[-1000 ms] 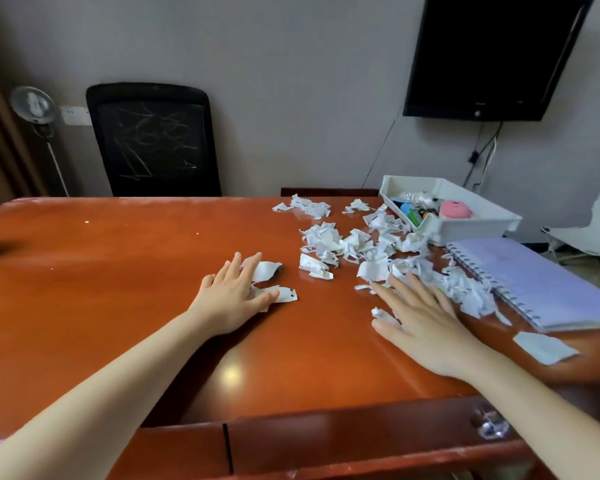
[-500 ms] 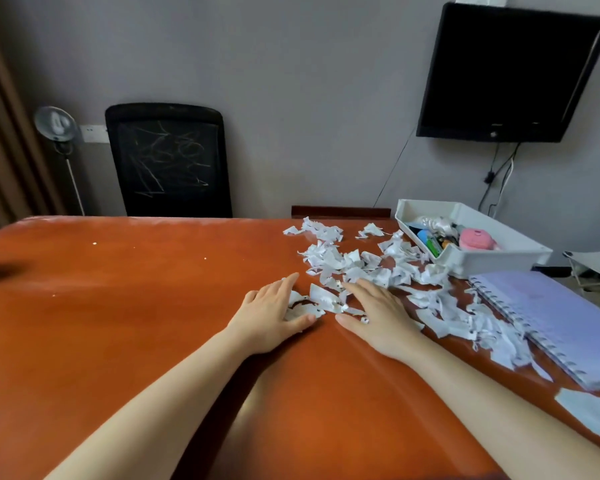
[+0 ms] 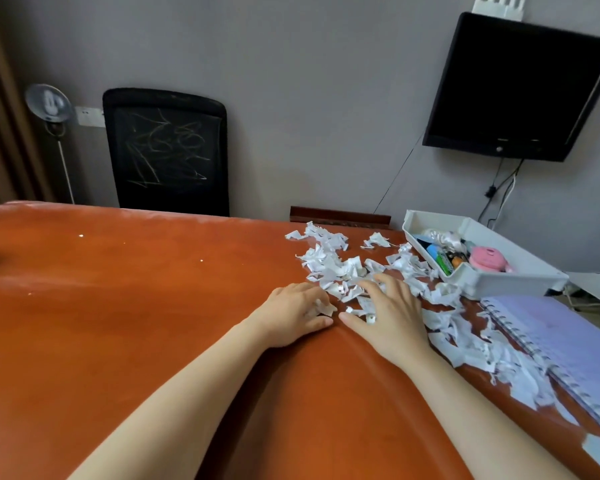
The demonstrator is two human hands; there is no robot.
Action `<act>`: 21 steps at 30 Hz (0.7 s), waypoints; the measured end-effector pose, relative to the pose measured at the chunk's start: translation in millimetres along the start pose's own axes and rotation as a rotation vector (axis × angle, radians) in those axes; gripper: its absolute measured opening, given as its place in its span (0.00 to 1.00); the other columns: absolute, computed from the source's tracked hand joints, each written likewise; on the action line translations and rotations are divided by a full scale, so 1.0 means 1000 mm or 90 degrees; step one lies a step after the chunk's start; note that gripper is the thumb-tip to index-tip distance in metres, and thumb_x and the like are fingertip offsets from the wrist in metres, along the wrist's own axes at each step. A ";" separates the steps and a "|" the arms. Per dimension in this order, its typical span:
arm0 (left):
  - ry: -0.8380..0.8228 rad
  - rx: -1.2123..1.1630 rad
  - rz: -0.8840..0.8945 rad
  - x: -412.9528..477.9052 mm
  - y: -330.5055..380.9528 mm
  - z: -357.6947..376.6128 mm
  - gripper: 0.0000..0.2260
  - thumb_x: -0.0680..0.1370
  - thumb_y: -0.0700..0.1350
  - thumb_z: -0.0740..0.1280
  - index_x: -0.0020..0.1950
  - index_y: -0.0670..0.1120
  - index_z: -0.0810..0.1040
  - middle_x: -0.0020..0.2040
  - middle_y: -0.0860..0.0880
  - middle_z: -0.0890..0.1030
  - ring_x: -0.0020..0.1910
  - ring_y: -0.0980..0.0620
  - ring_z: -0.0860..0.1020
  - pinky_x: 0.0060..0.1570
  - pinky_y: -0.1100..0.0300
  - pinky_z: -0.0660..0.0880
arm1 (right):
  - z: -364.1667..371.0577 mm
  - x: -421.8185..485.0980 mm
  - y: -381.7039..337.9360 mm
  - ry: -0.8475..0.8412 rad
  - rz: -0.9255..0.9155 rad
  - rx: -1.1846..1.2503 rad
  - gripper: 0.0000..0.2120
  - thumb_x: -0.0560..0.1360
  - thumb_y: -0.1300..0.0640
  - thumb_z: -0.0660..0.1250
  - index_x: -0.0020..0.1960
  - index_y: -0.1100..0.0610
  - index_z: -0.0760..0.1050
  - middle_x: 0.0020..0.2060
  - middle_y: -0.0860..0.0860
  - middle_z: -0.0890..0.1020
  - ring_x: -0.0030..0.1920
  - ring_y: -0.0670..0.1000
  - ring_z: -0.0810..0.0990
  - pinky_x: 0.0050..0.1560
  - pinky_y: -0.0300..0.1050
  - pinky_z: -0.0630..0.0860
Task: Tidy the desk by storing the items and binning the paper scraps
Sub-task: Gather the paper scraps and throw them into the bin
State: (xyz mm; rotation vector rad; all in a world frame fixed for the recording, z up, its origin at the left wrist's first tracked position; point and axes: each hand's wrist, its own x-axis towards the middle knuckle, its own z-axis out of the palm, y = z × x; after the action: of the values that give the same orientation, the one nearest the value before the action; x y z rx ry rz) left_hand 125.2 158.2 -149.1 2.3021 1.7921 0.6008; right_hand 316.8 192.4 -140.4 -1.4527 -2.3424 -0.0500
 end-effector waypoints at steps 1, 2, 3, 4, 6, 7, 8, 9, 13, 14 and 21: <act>0.010 -0.007 -0.003 0.000 -0.001 0.000 0.14 0.77 0.56 0.63 0.59 0.51 0.73 0.61 0.52 0.74 0.61 0.51 0.71 0.63 0.53 0.66 | 0.001 -0.001 0.001 -0.018 0.011 -0.007 0.31 0.73 0.33 0.59 0.72 0.44 0.61 0.72 0.47 0.60 0.72 0.52 0.57 0.69 0.52 0.60; 0.019 -0.008 -0.005 0.000 -0.001 0.000 0.14 0.76 0.56 0.64 0.58 0.51 0.72 0.60 0.51 0.74 0.60 0.50 0.71 0.62 0.53 0.67 | 0.002 -0.002 0.001 -0.039 0.020 -0.008 0.31 0.73 0.33 0.58 0.72 0.44 0.60 0.73 0.47 0.60 0.72 0.53 0.58 0.69 0.53 0.61; 0.027 -0.005 -0.008 -0.001 -0.001 0.000 0.14 0.76 0.56 0.64 0.56 0.50 0.72 0.59 0.51 0.74 0.58 0.50 0.71 0.61 0.53 0.68 | 0.002 -0.002 0.002 -0.060 0.029 -0.003 0.31 0.73 0.34 0.58 0.73 0.45 0.59 0.73 0.48 0.60 0.72 0.54 0.60 0.69 0.53 0.62; 0.034 0.000 -0.012 -0.001 -0.001 0.001 0.14 0.76 0.56 0.65 0.56 0.50 0.72 0.58 0.51 0.74 0.57 0.50 0.71 0.60 0.54 0.68 | 0.003 -0.002 0.002 -0.075 0.036 0.001 0.31 0.74 0.34 0.57 0.73 0.45 0.58 0.73 0.49 0.61 0.72 0.54 0.61 0.69 0.53 0.62; 0.047 0.012 -0.015 -0.002 -0.001 0.002 0.15 0.76 0.56 0.65 0.57 0.50 0.71 0.57 0.51 0.73 0.56 0.50 0.70 0.57 0.56 0.68 | 0.004 0.000 0.002 -0.089 0.035 0.001 0.30 0.75 0.35 0.56 0.73 0.45 0.59 0.72 0.48 0.64 0.71 0.54 0.62 0.68 0.52 0.62; 0.055 0.018 -0.014 -0.002 -0.002 0.002 0.16 0.76 0.57 0.64 0.58 0.50 0.71 0.58 0.51 0.72 0.57 0.50 0.70 0.55 0.57 0.67 | 0.004 0.001 0.002 -0.091 0.028 -0.003 0.29 0.75 0.35 0.55 0.73 0.45 0.60 0.71 0.47 0.65 0.71 0.53 0.62 0.68 0.52 0.62; 0.060 0.025 -0.012 -0.003 -0.001 0.002 0.17 0.76 0.57 0.64 0.59 0.50 0.71 0.58 0.51 0.72 0.57 0.50 0.69 0.54 0.57 0.66 | 0.004 0.001 0.002 -0.091 0.017 -0.007 0.27 0.76 0.36 0.55 0.72 0.45 0.61 0.70 0.46 0.67 0.70 0.52 0.63 0.67 0.51 0.62; 0.063 0.032 -0.012 -0.004 -0.002 0.002 0.18 0.76 0.58 0.64 0.61 0.49 0.71 0.58 0.51 0.72 0.57 0.50 0.69 0.54 0.58 0.65 | 0.004 0.002 0.002 -0.090 0.003 -0.006 0.26 0.76 0.37 0.56 0.71 0.45 0.63 0.69 0.46 0.68 0.69 0.52 0.63 0.66 0.50 0.62; 0.087 0.021 -0.029 -0.005 -0.002 0.001 0.16 0.77 0.56 0.63 0.56 0.45 0.73 0.51 0.49 0.73 0.51 0.49 0.70 0.51 0.58 0.69 | 0.002 0.003 0.000 -0.087 -0.040 0.043 0.19 0.77 0.41 0.59 0.64 0.47 0.70 0.61 0.44 0.72 0.64 0.48 0.67 0.55 0.43 0.68; 0.098 0.014 -0.032 -0.006 -0.002 0.001 0.14 0.77 0.55 0.63 0.52 0.44 0.74 0.48 0.49 0.73 0.49 0.49 0.70 0.48 0.59 0.68 | 0.001 0.003 -0.001 -0.083 -0.047 0.048 0.17 0.77 0.42 0.60 0.62 0.48 0.71 0.59 0.44 0.73 0.62 0.48 0.69 0.50 0.41 0.68; 0.171 -0.009 -0.057 -0.017 -0.001 0.000 0.13 0.81 0.49 0.58 0.40 0.43 0.69 0.42 0.47 0.71 0.40 0.49 0.69 0.42 0.55 0.69 | -0.004 -0.001 -0.006 -0.052 -0.079 0.066 0.11 0.77 0.50 0.64 0.56 0.54 0.74 0.52 0.46 0.77 0.50 0.51 0.77 0.41 0.39 0.65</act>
State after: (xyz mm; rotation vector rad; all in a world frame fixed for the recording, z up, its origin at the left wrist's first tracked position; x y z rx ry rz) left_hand 121.2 141.9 -152.6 2.2055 1.9837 0.9431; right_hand 313.2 188.5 -136.3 -1.2829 -2.4590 0.0986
